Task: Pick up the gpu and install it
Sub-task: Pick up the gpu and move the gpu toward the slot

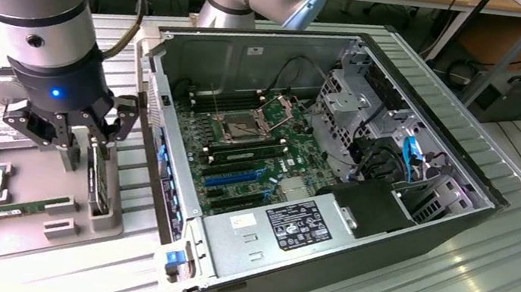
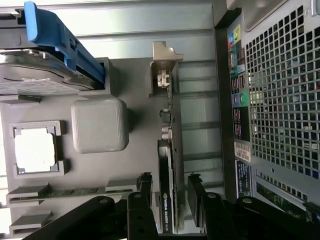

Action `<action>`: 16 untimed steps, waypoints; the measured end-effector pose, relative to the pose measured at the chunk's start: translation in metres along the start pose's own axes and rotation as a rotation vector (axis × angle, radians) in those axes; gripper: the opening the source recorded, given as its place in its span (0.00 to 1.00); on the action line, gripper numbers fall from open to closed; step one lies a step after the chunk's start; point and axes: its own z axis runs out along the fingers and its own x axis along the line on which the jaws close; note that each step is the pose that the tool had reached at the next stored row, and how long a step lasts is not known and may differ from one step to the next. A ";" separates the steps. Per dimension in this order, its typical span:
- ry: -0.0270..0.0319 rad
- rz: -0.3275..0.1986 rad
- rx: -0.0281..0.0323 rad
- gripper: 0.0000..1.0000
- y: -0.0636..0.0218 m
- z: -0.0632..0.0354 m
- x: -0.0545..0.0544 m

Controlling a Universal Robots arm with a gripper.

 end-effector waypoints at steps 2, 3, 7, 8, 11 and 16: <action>-0.0032 0.001 -0.0002 0.42 -0.0007 0.0029 0.000; -0.0044 0.001 -0.0002 0.42 -0.0010 0.0043 0.001; -0.0073 0.010 0.0001 0.42 -0.0014 0.0104 0.003; -0.0079 0.012 0.0002 0.42 -0.0014 0.0118 0.003; -0.0097 0.016 0.0002 0.42 -0.0014 0.0156 0.004; -0.0099 0.019 0.0004 0.42 0.0022 0.0235 0.005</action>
